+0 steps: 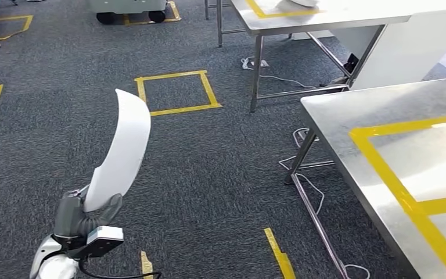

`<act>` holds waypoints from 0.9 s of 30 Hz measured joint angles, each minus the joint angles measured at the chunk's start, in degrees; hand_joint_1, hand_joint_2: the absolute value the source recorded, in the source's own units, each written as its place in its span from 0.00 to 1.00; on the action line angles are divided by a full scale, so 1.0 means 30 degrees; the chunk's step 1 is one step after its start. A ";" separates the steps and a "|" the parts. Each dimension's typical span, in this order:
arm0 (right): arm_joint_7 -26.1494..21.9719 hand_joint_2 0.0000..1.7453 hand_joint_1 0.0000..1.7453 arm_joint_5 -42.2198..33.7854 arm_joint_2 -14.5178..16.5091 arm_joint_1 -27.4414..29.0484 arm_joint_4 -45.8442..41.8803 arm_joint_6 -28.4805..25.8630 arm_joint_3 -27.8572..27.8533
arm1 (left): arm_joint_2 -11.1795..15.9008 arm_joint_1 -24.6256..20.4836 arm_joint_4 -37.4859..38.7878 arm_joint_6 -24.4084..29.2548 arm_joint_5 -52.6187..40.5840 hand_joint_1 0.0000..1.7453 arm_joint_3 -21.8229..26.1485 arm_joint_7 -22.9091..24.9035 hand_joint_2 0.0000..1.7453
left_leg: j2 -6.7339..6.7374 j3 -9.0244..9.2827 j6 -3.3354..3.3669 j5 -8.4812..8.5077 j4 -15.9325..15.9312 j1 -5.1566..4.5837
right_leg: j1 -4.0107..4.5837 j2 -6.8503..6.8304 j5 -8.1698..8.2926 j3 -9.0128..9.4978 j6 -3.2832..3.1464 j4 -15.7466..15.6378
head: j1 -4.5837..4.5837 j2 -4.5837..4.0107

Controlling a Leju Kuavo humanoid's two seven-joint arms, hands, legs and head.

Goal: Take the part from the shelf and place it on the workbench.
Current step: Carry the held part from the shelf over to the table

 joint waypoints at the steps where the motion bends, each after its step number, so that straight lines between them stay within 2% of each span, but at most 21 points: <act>1: 0.0000 1.00 0.00 0.0002 -0.0002 0.0032 0.0000 0.0004 0.0000 | -0.0024 -0.0016 0.0002 0.0018 -0.0029 0.97 0.0005 0.0002 1.00 | 0.0193 0.0061 0.0023 0.0035 -0.0172 0.0037 | 0.0014 -0.0171 -0.0048 -0.0118 0.0099 0.0066 | -0.0006 0.0000; 2: 0.0000 1.00 0.00 0.0002 -0.0004 0.0044 0.0000 0.0005 0.0000 | -0.0044 -0.0020 0.0005 0.0075 -0.0113 0.97 0.0011 0.0009 1.00 | 0.0389 0.0131 0.0055 0.0102 -0.0318 0.0079 | 0.0035 -0.0520 -0.0262 -0.0311 0.0198 0.0360 | 0.0036 0.0000; 4: 0.0000 1.00 0.00 0.0031 -0.0005 -0.0007 -0.0002 0.0011 0.0002 | -0.0062 -0.0014 0.0036 0.0226 -0.0387 0.97 0.0027 0.0075 1.00 | 0.0850 0.0236 0.0108 0.0168 -0.0476 0.0092 | 0.0050 -0.1473 -0.1221 -0.1185 0.0353 0.2057 | 0.0118 0.0000; 6: 0.0000 1.00 0.00 0.0091 -0.0005 -0.0055 -0.0002 0.0024 0.0005 | -0.0064 -0.0005 0.0096 0.0341 -0.0637 0.97 0.0038 0.0171 1.00 | 0.1341 0.0238 0.0135 0.0139 -0.0464 0.0059 | -0.0020 -0.1896 -0.2190 -0.2351 0.0515 0.4416 | 0.0153 0.0000; 7: 0.0004 1.00 0.00 0.0128 -0.0005 -0.0043 -0.0002 0.0029 0.0006 | -0.0065 -0.0003 0.0129 0.0361 -0.0705 0.97 0.0042 0.0220 1.00 | 0.1581 0.0248 0.0128 0.0118 -0.0461 0.0050 | -0.0063 -0.1978 -0.2273 -0.2639 0.0580 0.5010 | 0.0149 0.0000; 8: 0.0009 1.00 0.00 0.0157 -0.0005 -0.0014 -0.0002 0.0033 0.0004 | -0.0067 -0.0005 0.0157 0.0379 -0.0749 0.97 0.0044 0.0260 1.00 | 0.1806 0.0268 0.0103 0.0090 -0.0459 0.0049 | -0.0101 -0.2050 -0.2019 -0.2566 0.0631 0.4907 | 0.0155 0.0000; 9: 0.0015 1.00 0.00 0.0186 -0.0007 0.0013 -0.0002 0.0036 0.0002 | -0.0069 -0.0006 0.0177 0.0395 -0.0790 0.97 0.0047 0.0299 1.00 | 0.2002 0.0310 0.0062 0.0054 -0.0457 0.0050 | -0.0134 -0.2163 -0.1477 -0.2086 0.0658 0.4048 | 0.0155 0.0000; 10: 0.0020 1.00 0.00 0.0209 -0.0011 0.0017 -0.0002 0.0038 0.0000 | -0.0069 -0.0010 0.0189 0.0408 -0.0830 0.97 0.0051 0.0322 1.00 | 0.2185 0.0372 -0.0003 0.0004 -0.0453 0.0044 | -0.0148 -0.2456 -0.0869 -0.1326 0.0665 0.2699 | 0.0158 0.0000; 12: 0.0022 1.00 0.00 0.0235 -0.0018 -0.0046 -0.0002 0.0053 0.0002 | -0.0067 -0.0020 0.0199 0.0430 -0.0887 0.97 0.0056 0.0342 1.00 | 0.2502 0.0467 -0.0195 -0.0118 -0.0401 -0.0050 | -0.0061 -0.3028 -0.0215 0.0000 0.0520 0.0473 | 0.0146 0.0000; 13: 0.0022 1.00 0.00 0.0239 -0.0020 -0.0072 -0.0002 0.0058 0.0004 | -0.0065 -0.0031 0.0200 0.0432 -0.0894 0.97 0.0056 0.0350 1.00 | 0.2652 0.0503 -0.0289 -0.0163 -0.0372 -0.0098 | -0.0008 -0.3167 -0.0160 0.0301 0.0394 -0.0030 | 0.0131 0.0000; 15: 0.0026 1.00 0.00 0.0244 -0.0020 -0.0048 -0.0002 0.0064 0.0006 | -0.0078 -0.0055 0.0204 0.0437 -0.0898 0.97 0.0056 0.0364 1.00 | 0.2926 0.0551 -0.0448 -0.0212 -0.0338 -0.0110 | 0.0048 -0.2888 -0.0177 0.0298 0.0105 -0.0099 | 0.0104 0.0000; 16: 0.0027 1.00 0.00 0.0244 -0.0022 -0.0009 -0.0002 0.0064 0.0004 | -0.0089 -0.0071 0.0204 0.0439 -0.0898 0.97 0.0058 0.0364 1.00 | 0.2886 0.0568 -0.0546 -0.0310 -0.0276 -0.0070 | 0.0040 -0.2736 -0.0152 0.0292 -0.0009 -0.0118 | 0.0110 0.0000; 17: 0.0029 1.00 0.00 0.0244 -0.0024 0.0013 -0.0002 0.0064 0.0002 | -0.0100 -0.0081 0.0204 0.0441 -0.0896 0.97 0.0060 0.0364 1.00 | 0.2623 0.0486 -0.0643 -0.0562 -0.0017 -0.0018 | 0.0018 -0.2580 -0.0117 0.0295 -0.0124 -0.0147 | 0.0084 0.0000; 18: 0.0029 1.00 0.00 0.0246 -0.0026 0.0006 -0.0002 0.0064 0.0000 | -0.0106 -0.0086 0.0204 0.0441 -0.0896 0.97 0.0062 0.0364 1.00 | 0.2252 0.0236 -0.0730 -0.1021 0.0608 0.0026 | -0.0014 -0.2417 -0.0077 0.0302 -0.0242 -0.0182 | 0.0053 0.0000; 20: 0.0029 1.00 0.00 0.0251 -0.0027 -0.0031 -0.0002 0.0064 0.0000 | -0.0106 -0.0061 0.0224 0.0441 -0.0896 0.97 0.0069 0.0364 1.00 | 0.1520 -0.0818 -0.0809 -0.2314 0.2954 0.0077 | -0.0011 -0.2067 -0.0043 0.0285 -0.0399 -0.0200 | -0.0005 0.0000; 21: 0.0029 1.00 0.00 0.0255 -0.0027 -0.0039 -0.0002 0.0066 0.0000 | -0.0106 -0.0044 0.0244 0.0441 -0.0896 0.97 0.0073 0.0364 1.00 | 0.1398 -0.1422 -0.0808 -0.2827 0.4224 0.0078 | 0.0017 -0.1872 -0.0038 0.0274 -0.0442 -0.0198 | -0.0004 0.0000; 22: 0.0029 1.00 0.00 0.0259 -0.0027 -0.0029 -0.0002 0.0066 0.0000 | -0.0106 -0.0028 0.0271 0.0443 -0.0896 0.97 0.0076 0.0364 1.00 | 0.1352 -0.1850 -0.0786 -0.3017 0.5063 0.0076 | 0.0049 -0.1671 -0.0032 0.0272 -0.0458 -0.0194 | -0.0004 0.0000; 23: 0.0029 1.00 0.00 0.0266 -0.0027 -0.0012 -0.0002 0.0067 0.0000 | -0.0106 -0.0022 0.0291 0.0443 -0.0896 0.97 0.0078 0.0364 1.00 | 0.1320 -0.1979 -0.0741 -0.2810 0.5231 0.0074 | 0.0074 -0.1455 -0.0026 0.0274 -0.0463 -0.0187 | -0.0004 0.0000; 24: 0.0029 1.00 0.00 0.0271 -0.0027 0.0002 -0.0002 0.0067 0.0000 | -0.0104 -0.0021 0.0306 0.0443 -0.0896 0.97 0.0080 0.0364 1.00 | 0.1259 -0.1755 -0.0671 -0.2235 0.4654 0.0072 | 0.0091 -0.1228 -0.0020 0.0286 -0.0463 -0.0174 | -0.0004 0.0000; 26: 0.0029 1.00 0.00 0.0281 -0.0025 0.0001 -0.0002 0.0071 0.0000 | -0.0098 -0.0031 0.0313 0.0441 -0.0896 0.97 0.0093 0.0364 1.00 | 0.0752 -0.0656 -0.0481 -0.0773 0.2224 0.0068 | 0.0110 -0.0779 -0.0006 0.0315 -0.0426 -0.0142 | 0.0000 0.0000; 27: 0.0029 1.00 0.00 0.0280 -0.0024 -0.0019 -0.0002 0.0075 0.0000 | -0.0095 -0.0036 0.0313 0.0443 -0.0896 0.97 0.0106 0.0364 1.00 | 0.0427 -0.0150 -0.0388 -0.0331 0.1105 0.0078 | 0.0118 -0.0582 0.0008 0.0292 -0.0371 -0.0105 | 0.0006 0.0000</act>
